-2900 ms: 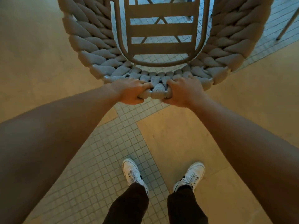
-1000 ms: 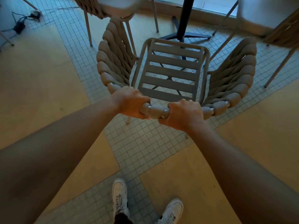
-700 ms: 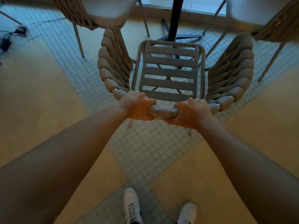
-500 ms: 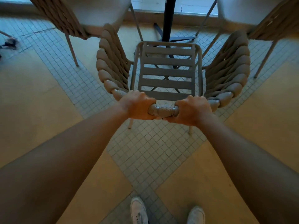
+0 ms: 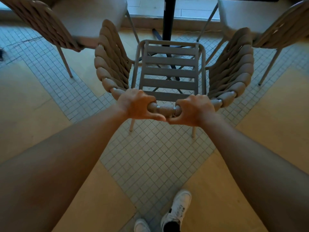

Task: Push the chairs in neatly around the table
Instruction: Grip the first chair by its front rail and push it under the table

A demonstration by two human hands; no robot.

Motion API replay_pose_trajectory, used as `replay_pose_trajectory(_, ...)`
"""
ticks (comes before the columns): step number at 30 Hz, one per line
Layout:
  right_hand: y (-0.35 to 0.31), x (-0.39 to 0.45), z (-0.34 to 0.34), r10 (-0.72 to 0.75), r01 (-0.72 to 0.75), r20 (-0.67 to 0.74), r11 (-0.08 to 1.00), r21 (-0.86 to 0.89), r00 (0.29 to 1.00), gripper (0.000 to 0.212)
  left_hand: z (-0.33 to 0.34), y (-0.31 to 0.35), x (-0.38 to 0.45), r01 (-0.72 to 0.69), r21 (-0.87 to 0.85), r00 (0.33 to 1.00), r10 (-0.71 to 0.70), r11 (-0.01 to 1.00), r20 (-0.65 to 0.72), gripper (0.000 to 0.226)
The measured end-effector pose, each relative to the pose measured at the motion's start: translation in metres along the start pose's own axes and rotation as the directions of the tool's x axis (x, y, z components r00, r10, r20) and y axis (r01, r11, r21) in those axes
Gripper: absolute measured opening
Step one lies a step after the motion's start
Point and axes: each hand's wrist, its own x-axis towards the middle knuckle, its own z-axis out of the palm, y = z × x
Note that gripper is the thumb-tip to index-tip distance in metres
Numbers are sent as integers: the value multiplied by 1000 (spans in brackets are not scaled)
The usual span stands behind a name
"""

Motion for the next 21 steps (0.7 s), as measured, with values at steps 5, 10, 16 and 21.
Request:
replay_pose_trajectory(5,15,12,10,78,-37,-288,989,144,954,66,15,1,18,238,-158,875,-283,958,-394,75)
replay_pose_trajectory(10,13,30,21,356,-276,-637,934,226,684,41,32,7,37,577,-337,560,-660,744,-501,54)
replay_pose_trajectory(16,-17,39,12,957,-550,-230,290,783,178,101,16,17,67,546,-834,-98,-995,-82,34,103)
replay_pose_trajectory(21,-16,56,13,943,-87,334,-333,939,-6,116,10,22,77,5,-916,-203,-897,-401,392,73)
